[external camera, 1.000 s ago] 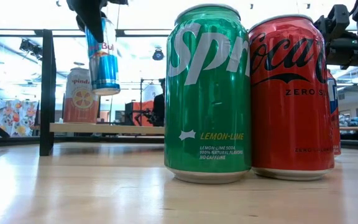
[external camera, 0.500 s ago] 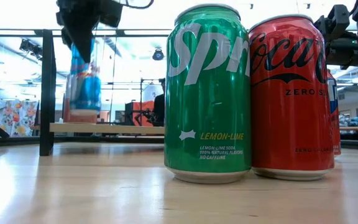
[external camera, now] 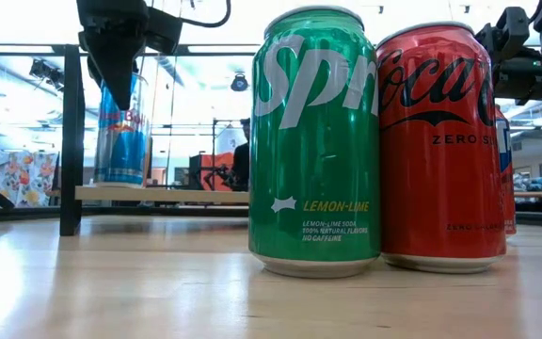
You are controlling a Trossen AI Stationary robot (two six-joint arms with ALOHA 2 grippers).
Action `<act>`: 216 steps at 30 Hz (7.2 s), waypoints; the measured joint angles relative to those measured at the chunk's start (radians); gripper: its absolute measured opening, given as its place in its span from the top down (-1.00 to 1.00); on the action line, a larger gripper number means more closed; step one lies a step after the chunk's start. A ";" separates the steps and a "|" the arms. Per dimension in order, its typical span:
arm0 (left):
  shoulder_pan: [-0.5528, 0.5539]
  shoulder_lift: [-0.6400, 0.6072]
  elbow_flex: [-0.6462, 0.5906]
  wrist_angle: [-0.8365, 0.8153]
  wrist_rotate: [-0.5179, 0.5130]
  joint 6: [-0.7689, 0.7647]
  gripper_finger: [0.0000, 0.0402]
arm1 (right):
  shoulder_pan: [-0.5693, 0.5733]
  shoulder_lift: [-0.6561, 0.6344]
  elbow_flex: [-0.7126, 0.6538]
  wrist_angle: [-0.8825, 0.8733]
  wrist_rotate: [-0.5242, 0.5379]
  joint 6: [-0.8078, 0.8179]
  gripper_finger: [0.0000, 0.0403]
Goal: Place canned beverage on shelf
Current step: Put the blue soda can on the shelf, then put the green soda can on the shelf
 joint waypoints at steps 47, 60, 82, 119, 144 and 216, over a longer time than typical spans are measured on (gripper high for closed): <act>-0.045 0.001 -0.002 0.039 -0.042 0.018 -0.43 | 0.000 0.000 0.000 0.000 0.000 0.001 -0.66; -0.045 0.001 -0.002 0.041 -0.029 0.021 -0.60 | 0.000 0.000 0.000 0.000 0.000 0.001 -0.66; -0.044 0.001 0.001 0.043 -0.033 0.100 -0.88 | 0.000 0.000 0.000 0.000 0.000 0.007 -0.66; -0.278 0.252 0.144 0.533 0.077 0.233 -0.88 | 0.000 0.001 0.000 -0.002 0.001 0.000 -0.66; -0.381 0.627 0.615 0.365 -0.055 0.105 -0.88 | 0.000 0.006 0.000 -0.011 0.000 -0.007 -0.66; -0.203 0.506 0.592 0.072 -0.170 0.164 -0.55 | 0.000 0.038 0.000 -0.007 -0.079 -0.045 -0.66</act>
